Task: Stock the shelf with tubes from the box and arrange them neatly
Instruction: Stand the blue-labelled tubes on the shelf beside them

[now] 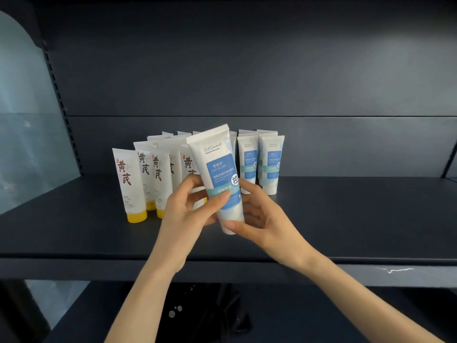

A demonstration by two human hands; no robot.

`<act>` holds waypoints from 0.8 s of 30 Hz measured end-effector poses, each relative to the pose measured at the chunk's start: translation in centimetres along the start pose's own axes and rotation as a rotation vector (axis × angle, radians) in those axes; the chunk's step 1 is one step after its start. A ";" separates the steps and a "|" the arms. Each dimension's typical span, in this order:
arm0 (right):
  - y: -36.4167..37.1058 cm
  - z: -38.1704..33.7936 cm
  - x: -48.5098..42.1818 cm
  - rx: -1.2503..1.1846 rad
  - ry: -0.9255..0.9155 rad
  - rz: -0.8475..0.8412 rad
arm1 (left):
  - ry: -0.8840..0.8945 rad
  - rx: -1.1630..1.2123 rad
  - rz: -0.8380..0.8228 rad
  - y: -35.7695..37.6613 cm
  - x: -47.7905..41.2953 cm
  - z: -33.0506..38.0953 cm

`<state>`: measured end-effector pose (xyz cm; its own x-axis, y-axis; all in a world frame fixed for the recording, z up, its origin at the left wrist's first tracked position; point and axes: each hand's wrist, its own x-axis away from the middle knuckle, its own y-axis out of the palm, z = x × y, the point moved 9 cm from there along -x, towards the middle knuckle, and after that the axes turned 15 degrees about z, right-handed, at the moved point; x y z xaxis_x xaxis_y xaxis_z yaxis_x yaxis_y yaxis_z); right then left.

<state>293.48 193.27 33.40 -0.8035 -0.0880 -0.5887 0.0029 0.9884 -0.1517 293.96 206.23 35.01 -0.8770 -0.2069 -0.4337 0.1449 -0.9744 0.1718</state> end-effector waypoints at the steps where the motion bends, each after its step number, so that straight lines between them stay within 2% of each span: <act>1: 0.0 0.0 0.0 0.000 0.002 0.005 | -0.002 -0.003 -0.003 0.0 0.0 -0.1; 7: 0.4 0.2 -0.5 -0.051 0.041 0.024 | 0.040 -0.062 0.011 -0.4 0.2 -0.2; 11: 0.5 1.1 -1.0 -0.036 0.098 -0.002 | 0.139 -0.214 0.008 -1.3 0.2 0.3; 13: 0.0 1.5 -1.6 -0.017 0.120 0.024 | 0.226 -0.372 0.036 -2.6 0.4 0.4; 16: -1.3 2.3 -3.4 0.012 0.144 0.100 | 0.395 -0.896 0.063 -4.8 0.7 -0.1; 18: -2.0 3.1 -4.9 0.059 0.156 0.149 | 0.410 -1.158 0.032 -5.8 0.8 -1.2; 21: -2.6 4.8 -7.2 0.126 0.165 0.227 | 0.373 -1.306 -0.028 -6.8 1.0 -2.6; 24: -2.2 6.8 -8.8 0.204 0.204 0.278 | 0.349 -1.353 -0.039 -7.5 1.3 -3.2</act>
<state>304.62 191.05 33.56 -0.8573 0.2260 -0.4626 0.3383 0.9246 -0.1751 293.23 212.94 30.31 -0.7617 0.0059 -0.6479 0.6233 -0.2663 -0.7352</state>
